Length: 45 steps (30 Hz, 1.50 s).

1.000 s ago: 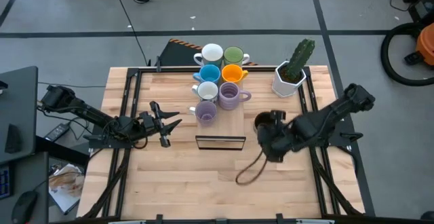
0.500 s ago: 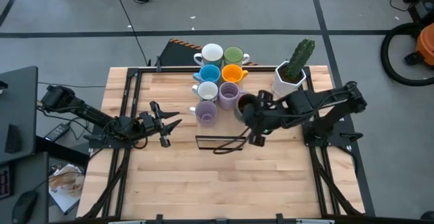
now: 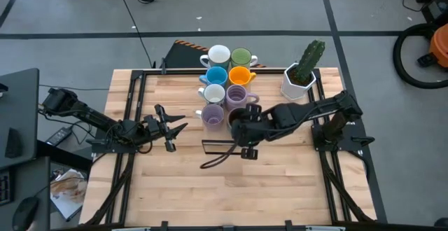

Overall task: Place coffee mugs
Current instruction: Put the dark blue patterned mug on the shelf, then return to Home Position

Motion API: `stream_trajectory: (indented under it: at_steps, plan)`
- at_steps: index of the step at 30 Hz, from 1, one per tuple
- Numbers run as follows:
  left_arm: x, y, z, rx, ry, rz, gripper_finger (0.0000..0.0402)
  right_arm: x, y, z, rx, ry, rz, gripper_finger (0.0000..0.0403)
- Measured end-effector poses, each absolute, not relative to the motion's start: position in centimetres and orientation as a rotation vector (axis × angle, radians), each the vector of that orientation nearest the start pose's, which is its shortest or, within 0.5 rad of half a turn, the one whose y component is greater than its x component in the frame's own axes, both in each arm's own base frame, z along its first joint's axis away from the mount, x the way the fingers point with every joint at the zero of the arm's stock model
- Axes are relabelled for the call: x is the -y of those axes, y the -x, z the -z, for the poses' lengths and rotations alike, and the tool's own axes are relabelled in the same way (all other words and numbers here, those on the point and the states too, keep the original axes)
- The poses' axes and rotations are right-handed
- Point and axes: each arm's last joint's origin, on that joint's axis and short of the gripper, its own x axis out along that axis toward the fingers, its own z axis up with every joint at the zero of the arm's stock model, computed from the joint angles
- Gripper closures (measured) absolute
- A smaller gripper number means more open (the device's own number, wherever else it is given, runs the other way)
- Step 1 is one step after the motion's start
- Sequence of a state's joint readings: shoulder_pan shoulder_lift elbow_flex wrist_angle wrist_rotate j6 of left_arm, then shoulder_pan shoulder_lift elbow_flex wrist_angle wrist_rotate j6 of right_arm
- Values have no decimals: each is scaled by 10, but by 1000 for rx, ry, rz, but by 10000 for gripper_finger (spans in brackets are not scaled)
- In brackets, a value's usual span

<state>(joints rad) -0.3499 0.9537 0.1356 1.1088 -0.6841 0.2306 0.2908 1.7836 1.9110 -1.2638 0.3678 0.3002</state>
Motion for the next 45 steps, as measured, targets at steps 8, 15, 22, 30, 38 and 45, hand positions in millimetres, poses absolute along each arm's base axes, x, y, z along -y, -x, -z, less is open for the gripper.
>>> stream_trajectory:
  at_steps: [8,15,22,30,38,45]
  plan:
    - [39,-161,-207,215,-81,-358,260,-82,-342,-368,-1038,65,207,366]
    - [39,-161,-207,215,-81,-358,260,-79,-343,-369,-1034,57,211,335]
    - [39,-161,-207,214,-82,-358,260,-77,-338,-375,-1020,71,207,296]
    - [39,-161,-207,214,-82,-358,260,-72,-318,-397,-952,33,213,247]
    - [39,-161,-207,213,-82,-358,260,-66,-273,-423,-855,74,292,224]
    - [40,-161,-206,208,-83,-357,260,-57,-234,-399,-710,-18,290,225]
